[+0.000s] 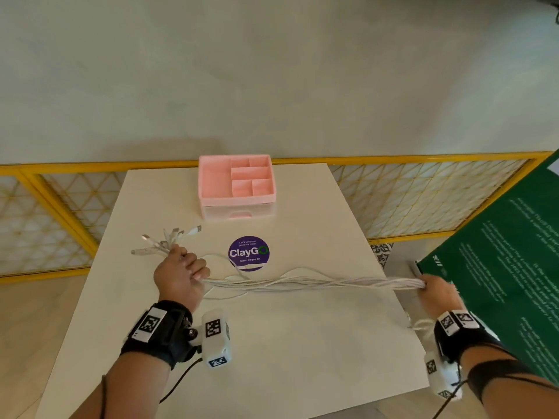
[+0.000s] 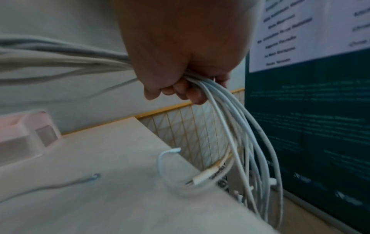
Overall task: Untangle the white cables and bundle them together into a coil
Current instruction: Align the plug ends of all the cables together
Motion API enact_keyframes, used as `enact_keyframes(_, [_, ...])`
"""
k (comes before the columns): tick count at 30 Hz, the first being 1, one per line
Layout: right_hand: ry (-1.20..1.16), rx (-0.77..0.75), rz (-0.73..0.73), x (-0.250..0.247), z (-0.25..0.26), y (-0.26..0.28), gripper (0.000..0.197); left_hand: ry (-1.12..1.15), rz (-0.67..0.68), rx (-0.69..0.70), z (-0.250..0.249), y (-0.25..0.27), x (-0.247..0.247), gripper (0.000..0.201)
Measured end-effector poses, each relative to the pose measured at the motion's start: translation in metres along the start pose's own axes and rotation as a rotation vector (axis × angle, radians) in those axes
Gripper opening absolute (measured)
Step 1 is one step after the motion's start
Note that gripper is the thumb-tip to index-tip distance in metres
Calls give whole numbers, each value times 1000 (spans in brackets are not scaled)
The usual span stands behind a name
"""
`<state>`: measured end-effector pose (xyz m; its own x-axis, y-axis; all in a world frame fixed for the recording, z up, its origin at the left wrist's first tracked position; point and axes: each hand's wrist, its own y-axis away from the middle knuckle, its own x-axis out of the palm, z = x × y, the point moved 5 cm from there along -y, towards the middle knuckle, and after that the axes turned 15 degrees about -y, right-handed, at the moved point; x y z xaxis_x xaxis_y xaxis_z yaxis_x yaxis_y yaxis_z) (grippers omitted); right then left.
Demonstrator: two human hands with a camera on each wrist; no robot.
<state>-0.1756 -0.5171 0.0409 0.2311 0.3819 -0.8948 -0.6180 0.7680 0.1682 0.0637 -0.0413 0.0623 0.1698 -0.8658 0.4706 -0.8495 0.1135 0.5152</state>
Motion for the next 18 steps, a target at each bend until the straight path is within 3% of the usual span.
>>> enact_keyframes(3, [40,156,47,36,-23,6,20,-11,16,20,-2,5,10,36])
enact_keyframes(6, [163,193,220,66,-37,8,33,-28,23,49,-4,9,16,35])
enact_keyframes(9, [300,180,440,76,-21,16,90,-34,32,75,-7,9,15,35])
enact_keyframes(11, [338,45,535,73,27,28,121,-40,26,89,-7,9,14,36])
enact_keyframes(13, [254,-145,596,71,91,47,136,-43,17,99,-3,9,13,35])
enact_keyframes(15, [59,-334,659,70,161,75,133,-34,6,95,4,10,14,35])
enact_keyframes(18, [-336,-531,746,82,254,123,108,6,18,49,18,16,22,37])
